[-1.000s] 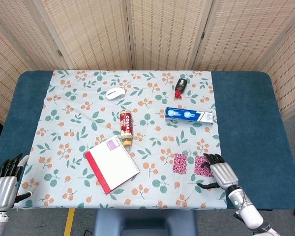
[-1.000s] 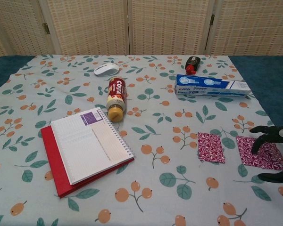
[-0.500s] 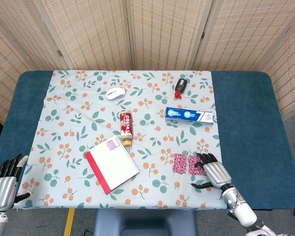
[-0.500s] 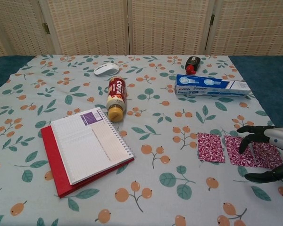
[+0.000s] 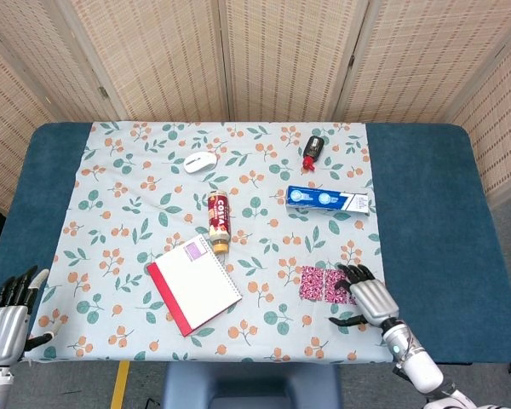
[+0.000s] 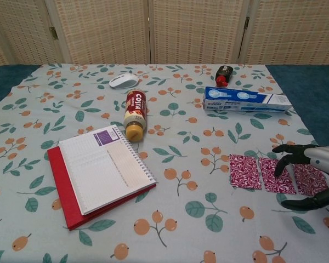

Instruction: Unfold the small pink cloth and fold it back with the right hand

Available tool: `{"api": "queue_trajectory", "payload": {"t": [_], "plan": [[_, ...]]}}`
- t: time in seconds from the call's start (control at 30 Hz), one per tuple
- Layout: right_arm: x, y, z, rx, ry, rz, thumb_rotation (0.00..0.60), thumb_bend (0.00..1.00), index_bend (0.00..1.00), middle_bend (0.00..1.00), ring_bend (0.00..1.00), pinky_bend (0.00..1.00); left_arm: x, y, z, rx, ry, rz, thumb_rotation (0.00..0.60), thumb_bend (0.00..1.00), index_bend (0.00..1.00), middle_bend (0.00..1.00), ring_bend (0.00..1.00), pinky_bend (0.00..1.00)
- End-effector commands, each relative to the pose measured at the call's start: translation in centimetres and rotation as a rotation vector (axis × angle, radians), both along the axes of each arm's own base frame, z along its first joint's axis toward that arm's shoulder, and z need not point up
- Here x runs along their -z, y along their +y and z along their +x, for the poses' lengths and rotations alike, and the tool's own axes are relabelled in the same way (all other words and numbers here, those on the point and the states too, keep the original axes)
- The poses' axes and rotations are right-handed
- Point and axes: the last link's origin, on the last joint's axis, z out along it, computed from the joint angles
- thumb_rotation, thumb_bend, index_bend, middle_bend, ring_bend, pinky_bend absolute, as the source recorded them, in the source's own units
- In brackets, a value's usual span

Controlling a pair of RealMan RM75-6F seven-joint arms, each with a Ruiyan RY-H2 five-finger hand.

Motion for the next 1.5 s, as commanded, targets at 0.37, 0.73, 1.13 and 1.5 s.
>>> {"api": "queue_trajectory", "payload": {"t": [0.37,0.73,1.13,1.5], "plan": [[-1.4,-0.5,0.3,0.006,-0.020,-0.049,0.290,0.21,0.29,0.07,0.00,0.00,0.1,0.1,0.2,0.007,-0.002,-0.002,0.600,0.29,0.11,0.06,0.10,0.00],[0.1,-1.6,2.1,-0.001,-0.033,-0.064,0.359,0.21,0.24,0.06,0.00,0.00,0.1,-0.1,0.3,0.014,-0.006,-0.006,0.600,0.29,0.11,0.06,0.10,0.00],[0.6,-2.4,2.5,0.039,-0.026,-0.081,0.416,0.21,0.22,0.05,0.00,0.00,0.0,-0.3,-0.2,-0.001,-0.005,-0.007,0.600,0.29,0.11,0.06,0.10,0.00],[2.7,-3.4,4.5,0.036,-0.046,-0.047,0.415,0.21,0.22,0.05,0.00,0.00,0.0,-0.4,-0.5,-0.006,-0.009,-0.004,0.600,0.29,0.11,0.06,0.10,0.00]]}}
